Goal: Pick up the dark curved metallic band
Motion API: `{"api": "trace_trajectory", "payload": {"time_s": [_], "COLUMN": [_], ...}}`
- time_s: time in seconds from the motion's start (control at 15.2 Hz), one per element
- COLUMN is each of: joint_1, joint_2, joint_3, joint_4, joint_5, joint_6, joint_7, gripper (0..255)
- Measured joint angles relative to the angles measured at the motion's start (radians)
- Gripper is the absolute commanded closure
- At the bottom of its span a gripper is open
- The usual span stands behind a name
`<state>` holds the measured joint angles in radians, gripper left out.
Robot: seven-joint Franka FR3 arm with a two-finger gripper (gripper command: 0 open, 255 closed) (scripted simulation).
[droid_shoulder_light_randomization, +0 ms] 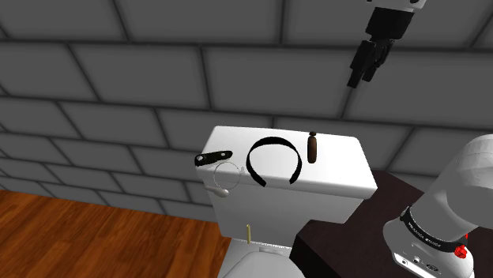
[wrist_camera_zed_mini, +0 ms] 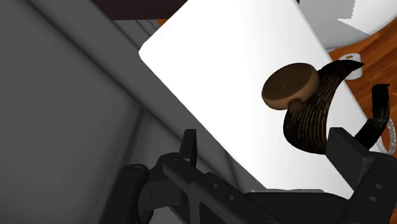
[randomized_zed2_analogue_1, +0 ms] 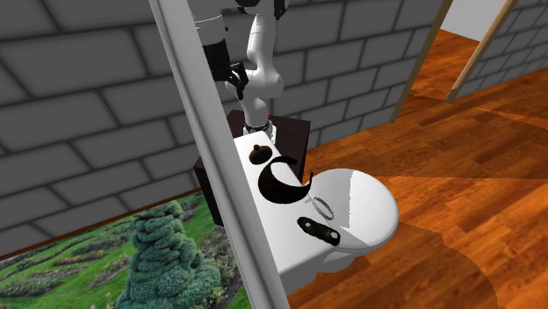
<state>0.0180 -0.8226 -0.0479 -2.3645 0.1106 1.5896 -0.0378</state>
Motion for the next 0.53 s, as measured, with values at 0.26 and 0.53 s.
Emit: {"api": "trace_trajectory", "payload": {"time_s": [0.26,0.53], "joint_1": [0.011,0.033], "joint_2": [0.003,0.041], "joint_3": [0.052,0.152], "joint_4": [-0.033,-0.071], "joint_5": [0.024,0.067], "joint_6": [0.047,0.143], "joint_7": [0.05,0.145], "gripper": [0,0]}}
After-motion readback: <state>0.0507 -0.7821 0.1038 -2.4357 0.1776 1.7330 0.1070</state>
